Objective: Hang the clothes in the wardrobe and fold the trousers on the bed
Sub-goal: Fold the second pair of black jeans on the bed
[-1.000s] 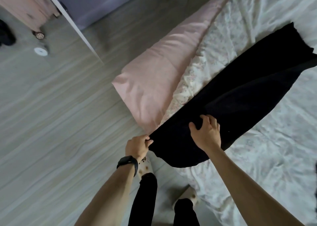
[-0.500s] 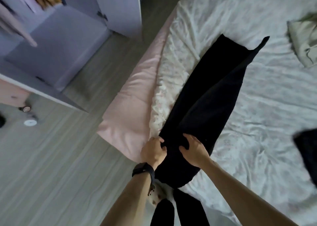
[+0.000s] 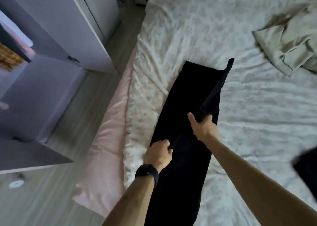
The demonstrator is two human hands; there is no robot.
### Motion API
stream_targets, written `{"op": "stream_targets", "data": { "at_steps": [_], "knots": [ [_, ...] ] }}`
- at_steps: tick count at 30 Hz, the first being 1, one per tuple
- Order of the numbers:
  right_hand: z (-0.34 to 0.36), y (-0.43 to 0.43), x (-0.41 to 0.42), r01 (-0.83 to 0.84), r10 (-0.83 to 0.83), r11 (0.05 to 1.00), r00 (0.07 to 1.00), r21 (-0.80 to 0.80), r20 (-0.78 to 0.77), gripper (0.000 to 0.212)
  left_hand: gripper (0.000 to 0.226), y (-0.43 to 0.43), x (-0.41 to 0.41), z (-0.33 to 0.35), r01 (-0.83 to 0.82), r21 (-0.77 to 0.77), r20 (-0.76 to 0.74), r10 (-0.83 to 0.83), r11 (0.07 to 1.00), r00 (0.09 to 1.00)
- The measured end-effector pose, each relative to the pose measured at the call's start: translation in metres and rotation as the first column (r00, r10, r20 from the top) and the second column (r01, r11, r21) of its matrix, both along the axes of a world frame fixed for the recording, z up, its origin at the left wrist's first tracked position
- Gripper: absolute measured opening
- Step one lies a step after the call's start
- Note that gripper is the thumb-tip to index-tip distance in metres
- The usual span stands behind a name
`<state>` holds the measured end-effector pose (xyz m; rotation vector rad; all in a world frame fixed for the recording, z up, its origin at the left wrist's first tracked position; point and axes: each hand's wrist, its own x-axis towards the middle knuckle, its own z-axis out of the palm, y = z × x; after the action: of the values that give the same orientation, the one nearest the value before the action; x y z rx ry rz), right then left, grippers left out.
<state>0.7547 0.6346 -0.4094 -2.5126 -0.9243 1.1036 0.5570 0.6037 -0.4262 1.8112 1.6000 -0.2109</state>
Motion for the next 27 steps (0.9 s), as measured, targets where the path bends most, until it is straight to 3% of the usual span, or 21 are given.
{"op": "stream_targets", "data": {
  "at_steps": [3,7,12,15,18,23,27],
  "knots": [
    [0.007,0.048,0.024,-0.002,0.002,1.0,1.0,-0.007,0.027,0.058,0.029,0.01,0.002,0.001,0.015,0.013,-0.034,-0.015,1.0,0.999],
    [0.004,0.069,0.015,0.037,-0.035,0.993,0.999,0.108,-0.021,0.035,0.024,0.004,-0.013,0.002,-0.013,-0.005,-0.063,0.013,1.0,0.998],
    [-0.007,0.094,-0.029,-0.086,0.097,0.979,0.994,0.184,-0.047,0.036,0.027,0.011,-0.045,-0.01,-0.178,0.025,-0.127,0.179,0.984,0.976],
    [-0.022,0.092,-0.04,-0.222,0.219,0.971,0.975,0.093,0.038,0.063,0.036,0.016,-0.045,-0.017,-0.275,-0.136,-0.078,0.267,0.952,0.961],
    [-0.038,0.075,-0.048,-0.272,0.273,0.961,0.962,0.039,-0.003,0.076,0.023,0.01,-0.048,-0.021,-0.328,-0.195,0.045,0.342,0.924,0.938],
    [-0.032,0.061,-0.043,-0.266,0.269,0.959,0.963,0.102,-0.016,0.055,0.019,0.027,-0.049,-0.021,-0.395,-0.236,0.151,0.435,0.888,0.888],
    [-0.025,0.04,-0.011,-0.123,0.121,0.967,0.992,0.222,0.024,0.04,0.014,0.087,-0.026,-0.024,-0.338,-0.231,0.2,0.385,0.912,0.901]
  ]
}}
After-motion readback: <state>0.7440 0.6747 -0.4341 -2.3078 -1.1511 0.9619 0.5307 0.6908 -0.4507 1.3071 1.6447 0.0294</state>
